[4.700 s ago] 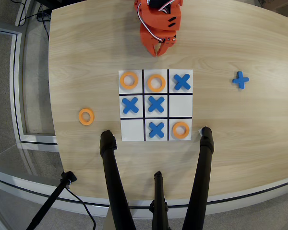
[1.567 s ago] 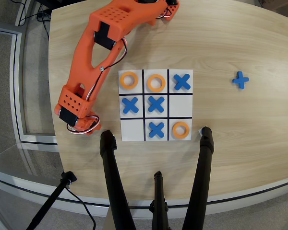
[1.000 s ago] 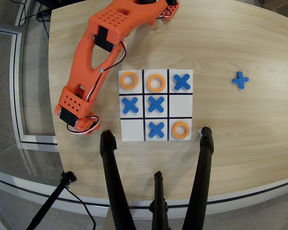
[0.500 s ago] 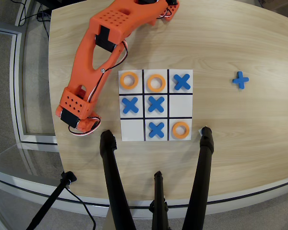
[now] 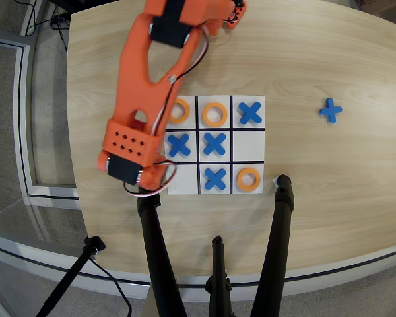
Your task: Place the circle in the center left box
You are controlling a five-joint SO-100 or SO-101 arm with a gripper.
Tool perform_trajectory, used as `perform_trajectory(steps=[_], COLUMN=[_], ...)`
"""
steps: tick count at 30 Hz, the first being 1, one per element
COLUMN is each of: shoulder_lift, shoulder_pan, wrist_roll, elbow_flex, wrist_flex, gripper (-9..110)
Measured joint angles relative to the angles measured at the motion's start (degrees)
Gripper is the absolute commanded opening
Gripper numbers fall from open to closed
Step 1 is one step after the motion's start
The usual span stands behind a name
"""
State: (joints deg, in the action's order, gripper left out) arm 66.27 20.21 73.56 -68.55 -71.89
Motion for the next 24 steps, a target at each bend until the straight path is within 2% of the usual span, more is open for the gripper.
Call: perform_trajectory(steps=[6, 15, 19, 24], shoulder_lift=[16.17, 39.64, 42.80, 41.48], shoulder_pan=[-10.02, -30.85, -38.14, -42.19], wrist_roll=[-1.05, -4.22, -7.21, -8.79], elbow_flex=[-12.39, -39.38, -44.47, -46.76], wrist_flex=[0.00, 5.27, 6.77, 11.95], gripper=[0, 0, 0, 0])
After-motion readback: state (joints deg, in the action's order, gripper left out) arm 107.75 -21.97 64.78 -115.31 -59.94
